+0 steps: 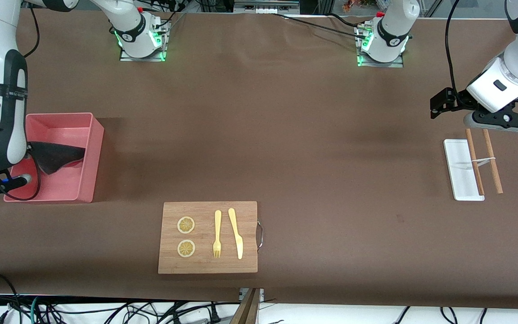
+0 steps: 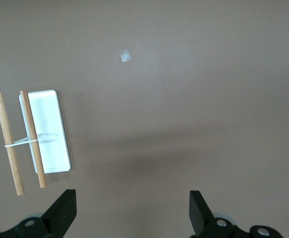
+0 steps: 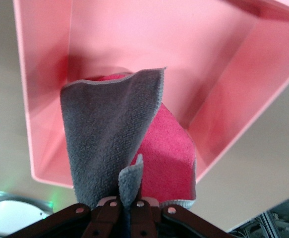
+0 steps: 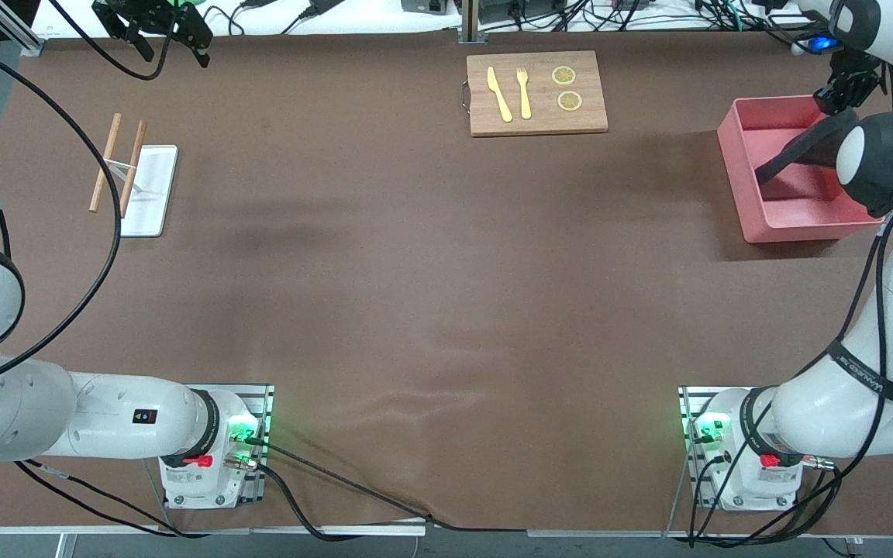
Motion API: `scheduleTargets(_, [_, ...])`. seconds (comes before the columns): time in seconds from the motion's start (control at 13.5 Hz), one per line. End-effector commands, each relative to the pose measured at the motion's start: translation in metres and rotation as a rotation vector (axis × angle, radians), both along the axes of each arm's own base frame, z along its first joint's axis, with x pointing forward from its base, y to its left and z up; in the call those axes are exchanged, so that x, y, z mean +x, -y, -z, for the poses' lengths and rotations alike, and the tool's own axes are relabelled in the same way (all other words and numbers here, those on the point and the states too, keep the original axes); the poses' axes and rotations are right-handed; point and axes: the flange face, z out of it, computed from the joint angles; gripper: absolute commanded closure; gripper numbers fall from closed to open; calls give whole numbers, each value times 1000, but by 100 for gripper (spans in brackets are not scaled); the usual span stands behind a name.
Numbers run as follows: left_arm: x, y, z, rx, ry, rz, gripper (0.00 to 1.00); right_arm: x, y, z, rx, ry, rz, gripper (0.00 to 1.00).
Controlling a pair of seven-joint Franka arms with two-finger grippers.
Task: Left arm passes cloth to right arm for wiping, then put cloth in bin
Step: 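Lower the cloth into the pink bin and open the right gripper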
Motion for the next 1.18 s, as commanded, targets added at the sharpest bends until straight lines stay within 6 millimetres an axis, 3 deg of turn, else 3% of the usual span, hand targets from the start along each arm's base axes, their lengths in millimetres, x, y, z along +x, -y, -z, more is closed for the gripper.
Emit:
scheduleTargets(0.0, [5,0,-6,23,-1,-4,0,-9,0,26,54,24,23,100])
scheduleTargets(0.22, [4,0,-5,23,-3,-4,0,-19,2,51,68,33,45,100])
scheduleTargets(0.81, [4,3,-6,23,-1,1,0,-24,-7,82,91,99,105,100])
scheduleTargets(1.11, [4,3,-6,23,-1,1,0,-26,-1,97,84,142,108,100])
